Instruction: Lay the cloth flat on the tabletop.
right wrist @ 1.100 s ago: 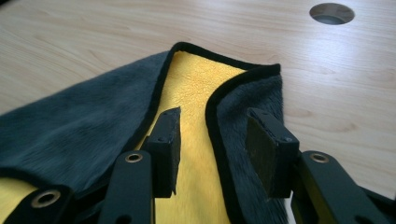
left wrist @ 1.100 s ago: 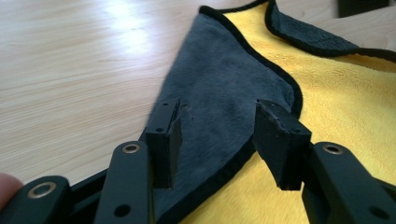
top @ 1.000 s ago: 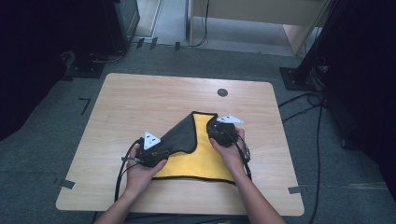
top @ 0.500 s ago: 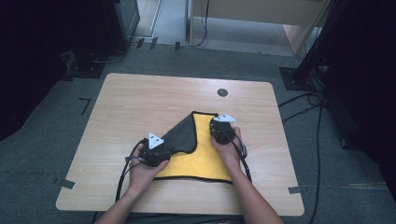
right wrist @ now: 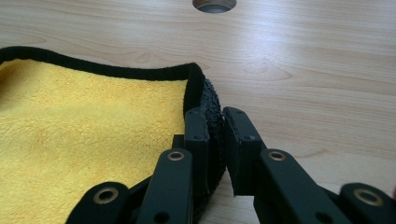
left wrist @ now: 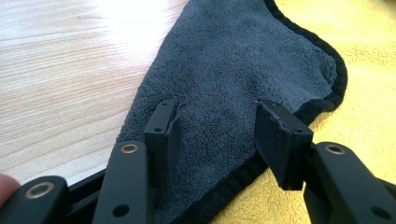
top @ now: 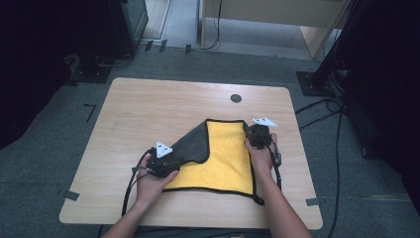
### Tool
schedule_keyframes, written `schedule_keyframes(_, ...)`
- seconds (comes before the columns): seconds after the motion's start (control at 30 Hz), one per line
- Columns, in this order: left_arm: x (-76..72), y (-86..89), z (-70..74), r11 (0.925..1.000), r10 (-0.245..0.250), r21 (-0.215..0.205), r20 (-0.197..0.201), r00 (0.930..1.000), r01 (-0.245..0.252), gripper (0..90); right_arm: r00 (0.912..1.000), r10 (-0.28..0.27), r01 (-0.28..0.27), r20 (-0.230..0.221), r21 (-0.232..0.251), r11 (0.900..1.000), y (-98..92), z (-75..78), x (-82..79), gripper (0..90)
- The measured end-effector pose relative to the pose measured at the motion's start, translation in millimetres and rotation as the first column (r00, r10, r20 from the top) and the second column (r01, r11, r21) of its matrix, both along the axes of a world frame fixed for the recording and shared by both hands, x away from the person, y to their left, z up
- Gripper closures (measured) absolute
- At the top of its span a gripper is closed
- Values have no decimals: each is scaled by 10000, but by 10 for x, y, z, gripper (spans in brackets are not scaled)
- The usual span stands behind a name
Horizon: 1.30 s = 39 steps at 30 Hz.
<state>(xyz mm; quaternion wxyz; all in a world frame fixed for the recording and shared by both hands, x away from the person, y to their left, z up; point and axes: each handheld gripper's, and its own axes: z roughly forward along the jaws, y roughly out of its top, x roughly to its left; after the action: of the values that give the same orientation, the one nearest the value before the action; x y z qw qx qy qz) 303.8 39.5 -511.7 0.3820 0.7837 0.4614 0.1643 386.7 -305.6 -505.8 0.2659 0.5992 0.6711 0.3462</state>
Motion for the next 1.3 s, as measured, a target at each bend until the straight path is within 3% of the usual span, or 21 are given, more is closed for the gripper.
schedule_keyframes(0.1,-3,-1,-1,10000,-9,-11,-14,10000,9,508,9998,-147,147,95,-51,9999,-26,-4,8,785)
schedule_keyframes(0.17,-1,3,0,10000,-9,-46,-8,10000,9,508,9980,-606,610,194,-186,9980,-53,12,4,708)
schedule_keyframes(0.27,-6,7,11,9999,12,-155,70,10000,-11,507,9958,-837,828,365,241,9963,-99,92,-36,686)
schedule_keyframes(0.37,-23,-2,35,9999,-29,-112,218,9998,31,506,9976,40,-67,685,392,9992,15,211,-162,644)
schedule_keyframes(0.4,-41,-23,55,9998,-131,-153,330,9994,136,511,9927,967,-1004,725,484,9938,156,239,-282,588)
schedule_keyframes(0.43,-41,-23,55,9998,-131,-153,330,9994,136,511,9927,967,-1004,725,484,9938,156,239,-282,588)
schedule_keyframes(0.5,-61,-59,71,9993,-244,-264,369,9990,254,512,9853,1594,-1622,612,447,9857,289,212,-399,546)
schedule_keyframes(0.67,-95,-199,82,9962,-836,-187,465,9954,845,515,9845,1713,-1671,-366,962,9812,447,-24,-536,461)
schedule_keyframes(0.83,-86,-307,62,9953,-963,-61,496,9941,967,508,9864,1575,-1526,-479,937,9838,453,-125,-547,421)
schedule_keyframes(0.93,-76,-367,30,9935,-1128,185,309,9931,1122,481,9874,1535,-1520,-376,385,9876,501,-145,-569,386)
schedule_keyframes(1.0,-69,-399,14,9926,-1053,637,290,9940,1032,485,9874,1535,-1527,-388,224,9880,518,-146,-576,382)
schedule_keyframes(1.03,-65,-406,12,9928,-983,714,230,9949,964,526,9865,1597,-1601,-372,-82,9871,545,-151,-581,370)
schedule_keyframes(1.17,-44,-417,9,9922,-839,938,146,9964,821,649,9860,1629,-1638,-354,-237,9862,565,-155,-584,360)
schedule_keyframes(1.2,-38,-408,17,9931,-734,925,177,9971,715,717,9855,1658,-1666,-361,-200,9858,559,-156,-583,354)
schedule_keyframes(1.23,-28,-395,24,9943,-614,885,190,9979,595,717,9855,1658,-1666,-361,-200,9858,559,-156,-583,354)
schedule_keyframes(1.27,15,-330,52,9976,-408,564,91,9991,403,792,9846,1709,-1717,-380,-194,9850,553,-156,-588,347)
schedule_keyframes(1.3,15,-330,52,9976,-408,564,91,9991,403,802,9846,1709,-1717,-380,-194,9850,553,-156,-588,347)
